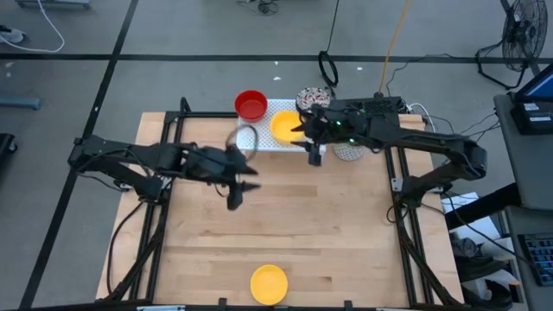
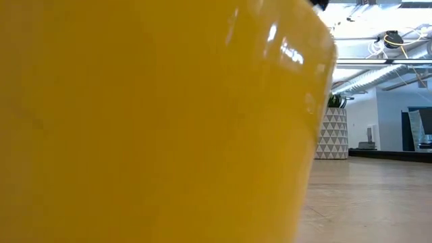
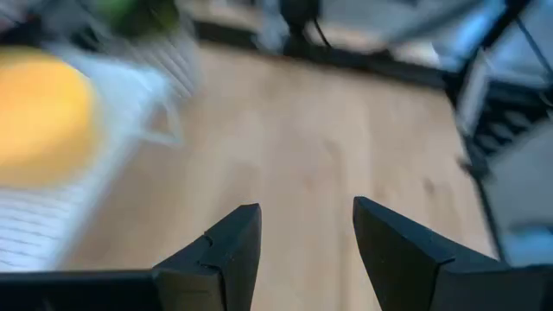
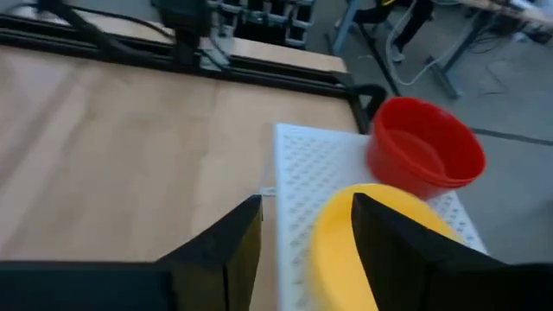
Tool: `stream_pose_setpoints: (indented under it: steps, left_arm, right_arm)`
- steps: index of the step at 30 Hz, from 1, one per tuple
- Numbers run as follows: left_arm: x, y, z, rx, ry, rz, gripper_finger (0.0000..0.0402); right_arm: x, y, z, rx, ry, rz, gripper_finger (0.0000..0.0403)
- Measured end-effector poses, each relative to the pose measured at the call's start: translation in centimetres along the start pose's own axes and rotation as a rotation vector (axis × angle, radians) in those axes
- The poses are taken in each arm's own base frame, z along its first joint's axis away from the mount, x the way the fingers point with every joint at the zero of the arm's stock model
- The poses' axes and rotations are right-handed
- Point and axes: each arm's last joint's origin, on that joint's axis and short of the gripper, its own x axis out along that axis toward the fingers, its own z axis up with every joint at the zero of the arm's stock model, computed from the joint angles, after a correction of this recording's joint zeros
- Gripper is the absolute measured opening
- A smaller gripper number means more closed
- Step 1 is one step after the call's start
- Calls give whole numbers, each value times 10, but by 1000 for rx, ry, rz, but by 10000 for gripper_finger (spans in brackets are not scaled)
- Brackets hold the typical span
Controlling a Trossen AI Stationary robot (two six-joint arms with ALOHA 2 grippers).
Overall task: Pick & Place Mini bowls
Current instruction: Stack the yellow bowl on the yellow bowls on the shelf
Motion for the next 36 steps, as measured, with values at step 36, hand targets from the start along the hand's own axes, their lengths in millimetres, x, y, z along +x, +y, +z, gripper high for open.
stream_pose_setpoints:
  steps: [36]
  left_arm:
    - [155,-133,-159,-506,673,-74,189]
  right_arm:
    - [-77,117,-11,15,-99,292,161]
